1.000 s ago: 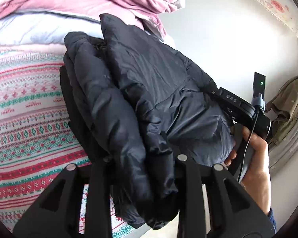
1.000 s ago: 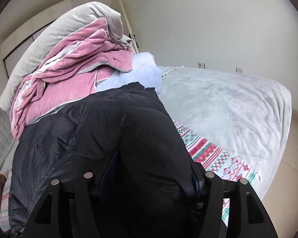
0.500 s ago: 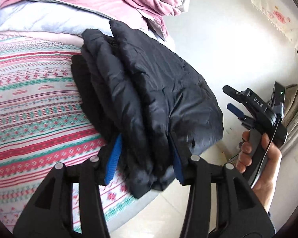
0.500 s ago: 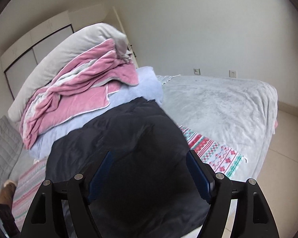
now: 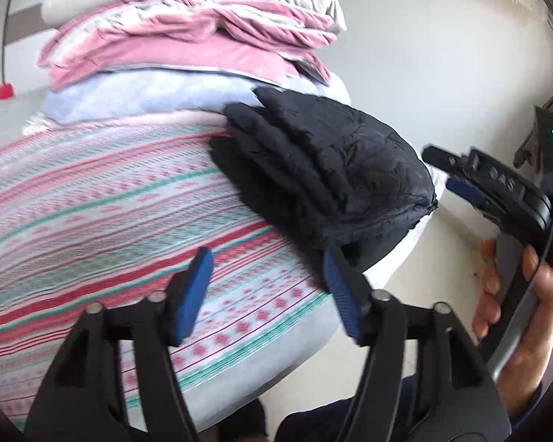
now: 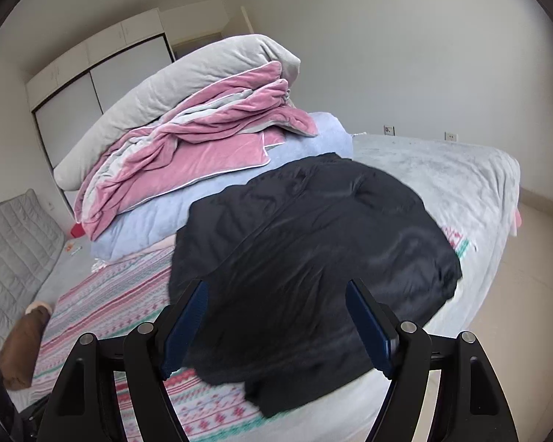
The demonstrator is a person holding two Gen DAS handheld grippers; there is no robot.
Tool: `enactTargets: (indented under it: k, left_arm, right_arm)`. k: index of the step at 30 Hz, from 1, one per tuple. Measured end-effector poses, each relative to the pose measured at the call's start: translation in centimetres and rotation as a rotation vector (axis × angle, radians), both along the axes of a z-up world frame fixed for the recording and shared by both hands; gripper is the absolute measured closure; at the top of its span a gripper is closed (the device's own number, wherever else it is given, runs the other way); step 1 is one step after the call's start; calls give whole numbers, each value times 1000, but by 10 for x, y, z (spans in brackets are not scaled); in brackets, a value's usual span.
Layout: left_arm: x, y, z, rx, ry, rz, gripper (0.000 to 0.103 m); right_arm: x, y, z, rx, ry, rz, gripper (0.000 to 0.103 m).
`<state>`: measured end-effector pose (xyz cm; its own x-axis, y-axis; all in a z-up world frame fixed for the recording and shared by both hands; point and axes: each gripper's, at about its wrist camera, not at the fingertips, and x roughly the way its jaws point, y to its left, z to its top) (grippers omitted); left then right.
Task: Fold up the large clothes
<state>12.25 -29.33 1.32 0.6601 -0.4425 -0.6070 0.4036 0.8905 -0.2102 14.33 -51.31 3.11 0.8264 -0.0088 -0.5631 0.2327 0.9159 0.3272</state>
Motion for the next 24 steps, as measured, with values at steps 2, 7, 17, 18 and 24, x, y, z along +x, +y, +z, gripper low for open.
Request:
enactTargets:
  k: [2,7,17,18,24]
  left_arm:
    - [-11,14,7,14,-34,16,28]
    - [-29,40,23,44,-94,56,19]
    - [-57,66,51,54,-160,31,2]
    - [-59,66,53,55,-164,29,2]
    - [-65,71,60,69,-174,33,1]
  right_arm:
    - [-23,19,1,4,-12,-20,20]
    - [-72,64,2,-13,-19,-55,11]
    - [-121,107,26,-131,35,-176,8]
    - [-124,109,30,-150,39,-187,6]
    - [-150,118,57,-253,12,-307,1]
